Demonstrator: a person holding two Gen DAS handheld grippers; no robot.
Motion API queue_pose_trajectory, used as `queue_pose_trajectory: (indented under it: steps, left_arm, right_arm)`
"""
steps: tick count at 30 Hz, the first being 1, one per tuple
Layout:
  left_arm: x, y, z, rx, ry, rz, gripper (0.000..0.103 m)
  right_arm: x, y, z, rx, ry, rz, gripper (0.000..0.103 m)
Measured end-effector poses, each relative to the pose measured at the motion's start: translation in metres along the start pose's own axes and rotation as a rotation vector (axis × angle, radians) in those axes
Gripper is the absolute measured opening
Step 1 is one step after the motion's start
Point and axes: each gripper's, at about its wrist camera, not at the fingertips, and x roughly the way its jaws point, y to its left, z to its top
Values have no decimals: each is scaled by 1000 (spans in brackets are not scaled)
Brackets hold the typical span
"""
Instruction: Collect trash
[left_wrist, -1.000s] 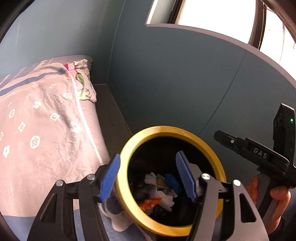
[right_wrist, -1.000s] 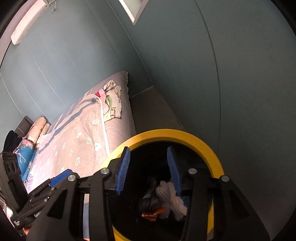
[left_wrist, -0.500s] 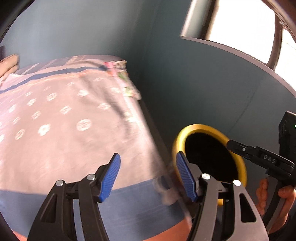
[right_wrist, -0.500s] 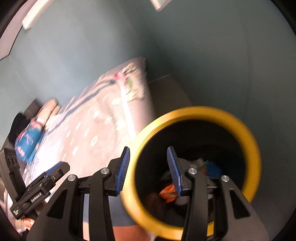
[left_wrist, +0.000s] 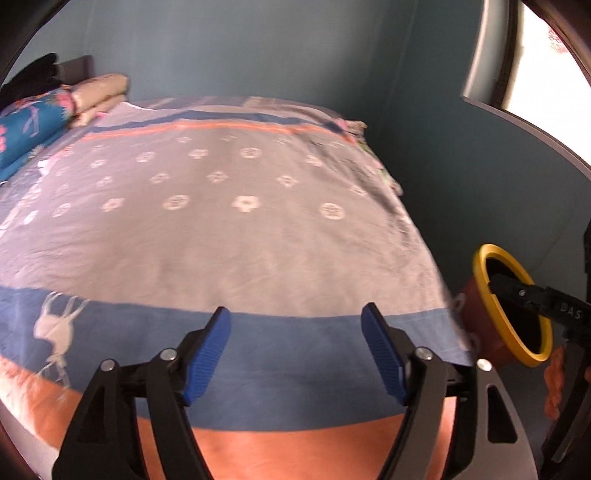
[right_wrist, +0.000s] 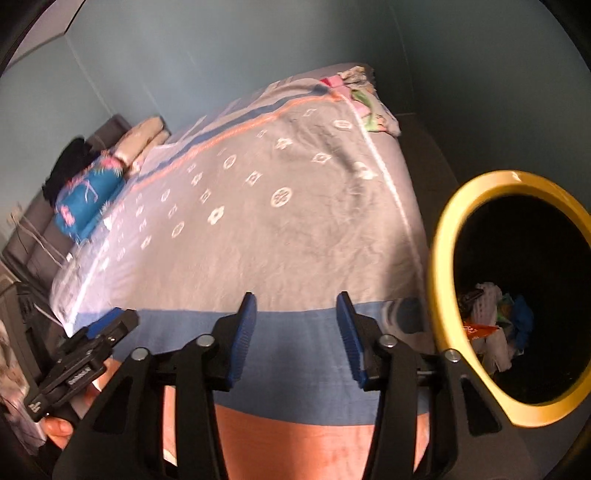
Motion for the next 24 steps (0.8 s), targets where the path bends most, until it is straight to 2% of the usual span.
queue_pose_trajectory:
  steps: [1, 4, 7, 13, 24]
  left_arm:
    - [-7, 8, -3, -8, -15, 19, 81]
    - [-25, 26, -8, -32, -61, 49, 88]
    - [-45, 33, -8, -41, -123, 68, 94]
    - [-84, 21, -5, 8, -267, 81, 95]
    - [-156, -4, -17, 2, -428, 48, 95]
  right_arm:
    - [-2, 7, -5, -3, -6, -2, 66]
    - [-5, 25, -13, -12, -50, -25, 81]
    - [-21, 38, -24, -7, -144, -28, 93]
    - [-56, 56, -37, -62, -312, -53, 95]
    - [-118, 86, -52, -113, -492, -154, 95]
